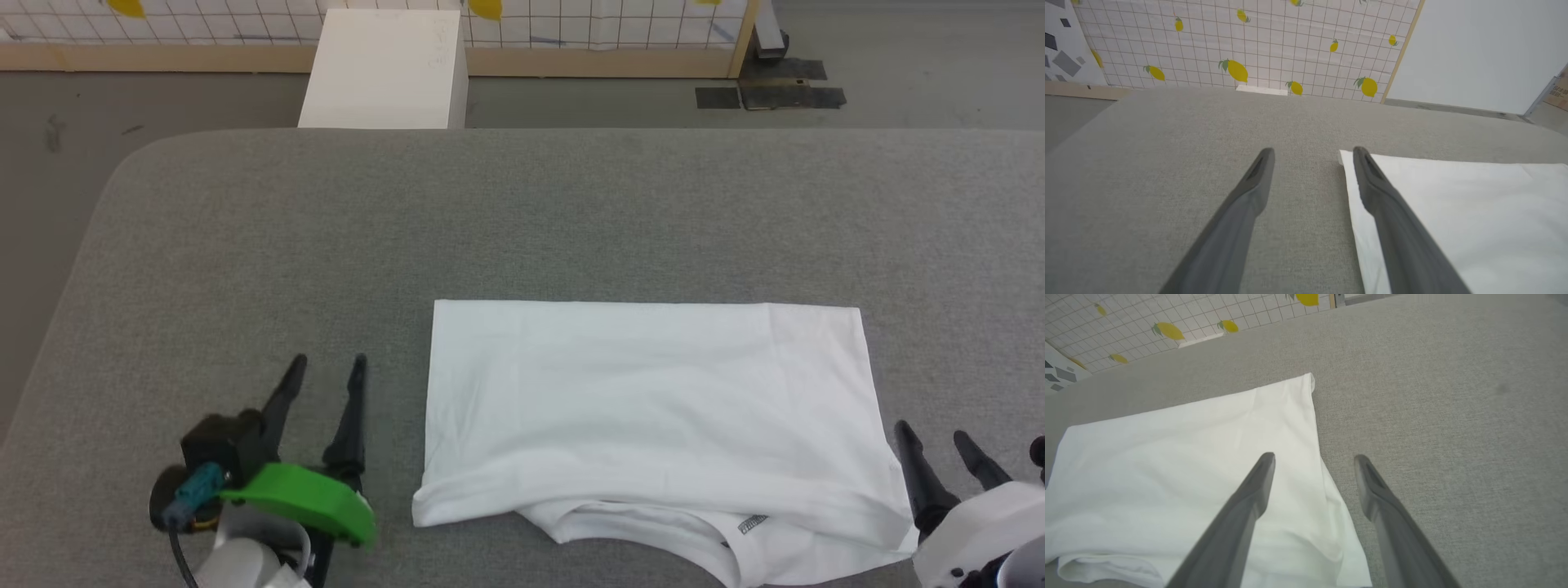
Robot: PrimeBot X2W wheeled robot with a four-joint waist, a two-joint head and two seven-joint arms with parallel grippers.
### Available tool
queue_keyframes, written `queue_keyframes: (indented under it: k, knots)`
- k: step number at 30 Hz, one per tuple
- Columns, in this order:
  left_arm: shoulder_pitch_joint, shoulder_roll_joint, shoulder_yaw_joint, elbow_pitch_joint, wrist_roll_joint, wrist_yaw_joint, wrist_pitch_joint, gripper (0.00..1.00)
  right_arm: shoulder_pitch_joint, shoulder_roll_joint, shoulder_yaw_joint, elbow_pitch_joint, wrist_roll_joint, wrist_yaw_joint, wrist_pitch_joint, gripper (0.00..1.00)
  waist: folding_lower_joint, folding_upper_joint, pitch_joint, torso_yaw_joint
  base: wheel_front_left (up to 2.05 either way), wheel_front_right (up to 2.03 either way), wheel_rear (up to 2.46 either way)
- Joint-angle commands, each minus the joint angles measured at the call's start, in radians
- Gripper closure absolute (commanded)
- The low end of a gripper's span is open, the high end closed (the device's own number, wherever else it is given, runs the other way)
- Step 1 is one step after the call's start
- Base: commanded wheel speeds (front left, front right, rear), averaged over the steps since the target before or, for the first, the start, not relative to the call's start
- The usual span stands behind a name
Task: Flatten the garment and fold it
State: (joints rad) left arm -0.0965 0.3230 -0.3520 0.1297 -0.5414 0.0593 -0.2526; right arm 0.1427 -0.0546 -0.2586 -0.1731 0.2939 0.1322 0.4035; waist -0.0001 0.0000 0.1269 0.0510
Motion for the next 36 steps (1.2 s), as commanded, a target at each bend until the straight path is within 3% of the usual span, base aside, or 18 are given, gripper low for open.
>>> queue_keyframes:
  k: [1,10,20,28,29,30,31,32,33,36]
  knots:
    - [-0.035,-0.017,0.028,-0.012,0.035,0.011,-0.008,0.0,-0.029,0.003,-0.003,0.02,0.016,-0.002,-0.023,0.0,0.0001,0.0,-0.006,0.005,0.0,0.0,0.0]
    - [-0.091,-0.108,0.186,-0.04,0.224,0.007,-0.009,0.0,-0.156,0.004,-0.032,0.22,0.065,-0.002,-0.046,0.0,0.0001,0.0,-0.007,-0.001,0.0,0.0,0.0]
    - [-0.097,-0.19,0.274,0.015,0.283,-0.051,-0.009,0.0,-0.283,0.004,-0.012,0.453,0.103,-0.002,0.103,0.0,0.0001,0.0,0.001,-0.006,0.0,0.0,0.0]
    - [-0.097,-0.219,0.308,0.05,0.309,-0.095,-0.009,0.0,-0.305,0.004,-0.018,0.556,0.077,-0.002,0.252,0.0,0.0001,0.0,-0.006,0.002,0.0,0.0,0.0]
    - [-0.096,-0.226,0.32,0.058,0.316,-0.105,-0.009,0.0,-0.305,0.004,-0.014,0.572,0.092,-0.002,0.291,0.18,0.0001,0.0,-0.007,0.003,0.0,0.0,0.0]
    - [-0.096,-0.228,0.324,0.06,0.318,-0.109,-0.009,0.0,-0.305,0.004,-0.009,0.575,0.101,-0.002,0.302,0.53,0.0001,0.0,-0.008,0.003,0.0,0.0,0.0]
    - [-0.095,-0.23,0.327,0.062,0.32,-0.112,-0.009,0.0,-0.306,0.004,-0.006,0.576,0.106,-0.002,0.307,0.6,0.0001,0.0,-0.008,0.002,0.0,0.0,0.0]
    - [-0.094,-0.231,0.33,0.064,0.322,-0.115,-0.009,0.0,-0.306,0.004,0.0,0.575,0.11,-0.002,0.31,0.76,0.0001,0.0,-0.008,0.001,0.0,0.0,0.0]
    - [-0.094,-0.233,0.333,0.065,0.323,-0.118,-0.009,0.0,-0.307,0.004,0.003,0.573,0.117,-0.002,0.31,1.0,0.0001,0.0,-0.007,0.001,0.0,0.0,0.0]
    - [-0.094,-0.237,0.338,0.067,0.33,-0.125,-0.009,0.0,-0.309,0.004,0.018,0.568,0.146,-0.002,0.297,1.0,0.0001,0.0,-0.003,-0.001,0.0,0.0,0.0]
